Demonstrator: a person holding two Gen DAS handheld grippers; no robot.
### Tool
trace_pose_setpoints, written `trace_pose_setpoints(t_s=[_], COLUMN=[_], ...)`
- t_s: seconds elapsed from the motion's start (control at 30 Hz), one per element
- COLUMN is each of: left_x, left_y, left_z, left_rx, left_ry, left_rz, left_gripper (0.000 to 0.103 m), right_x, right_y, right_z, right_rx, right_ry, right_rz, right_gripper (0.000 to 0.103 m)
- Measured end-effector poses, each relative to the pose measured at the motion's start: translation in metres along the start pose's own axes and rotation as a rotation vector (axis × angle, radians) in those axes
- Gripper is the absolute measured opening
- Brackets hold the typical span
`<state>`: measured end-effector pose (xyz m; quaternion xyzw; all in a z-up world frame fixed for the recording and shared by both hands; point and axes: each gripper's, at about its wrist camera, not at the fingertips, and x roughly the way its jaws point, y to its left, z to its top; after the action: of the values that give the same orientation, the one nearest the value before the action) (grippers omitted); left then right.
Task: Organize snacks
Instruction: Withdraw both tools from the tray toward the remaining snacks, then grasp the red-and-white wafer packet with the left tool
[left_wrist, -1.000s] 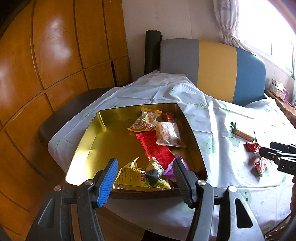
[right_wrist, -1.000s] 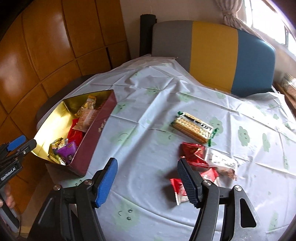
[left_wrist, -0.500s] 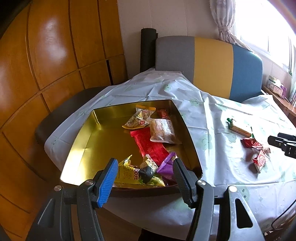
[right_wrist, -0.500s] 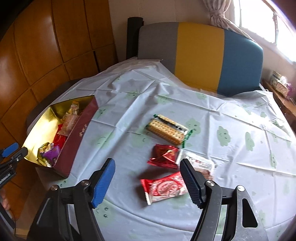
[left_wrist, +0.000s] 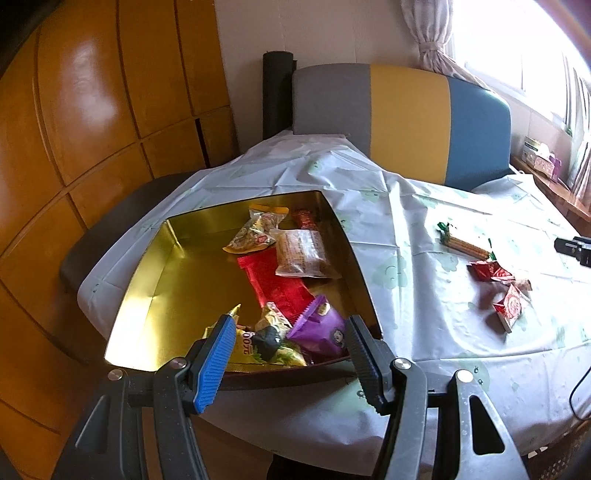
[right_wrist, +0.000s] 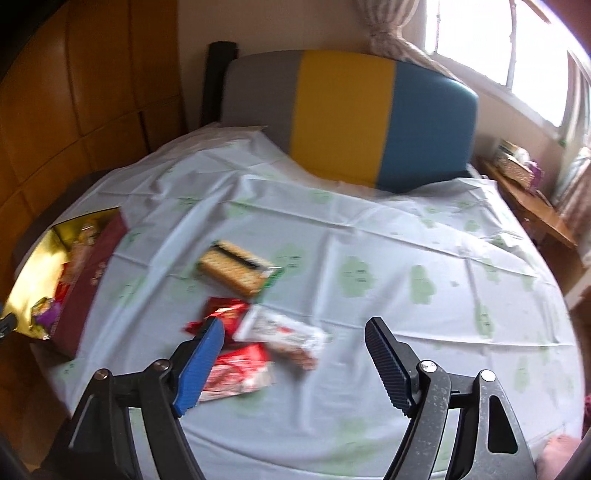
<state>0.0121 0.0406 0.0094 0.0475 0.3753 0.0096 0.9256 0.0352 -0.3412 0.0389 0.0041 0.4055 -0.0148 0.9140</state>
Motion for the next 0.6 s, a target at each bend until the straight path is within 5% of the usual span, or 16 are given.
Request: trace_pose_setpoints(t_s=[0.3, 0.6], left_x=[0.005, 0.015], left_y=[-0.028, -0.080], left_z=[0.006, 0.000], left_rx=[0.053, 0.185], left_ry=[0.028, 0.104], left_rz=[-0.071, -0.241], left_gripper=[0.062, 0.059], right_x=[0.024, 0.029], right_y=[-0.084, -0.103], right_z=[-0.009, -0.014], right_rx=[0.275, 0.378], right_ry=[0.062, 0.103], right_rz=[-0.125, -0.112], right_gripper=[0.080, 0.080])
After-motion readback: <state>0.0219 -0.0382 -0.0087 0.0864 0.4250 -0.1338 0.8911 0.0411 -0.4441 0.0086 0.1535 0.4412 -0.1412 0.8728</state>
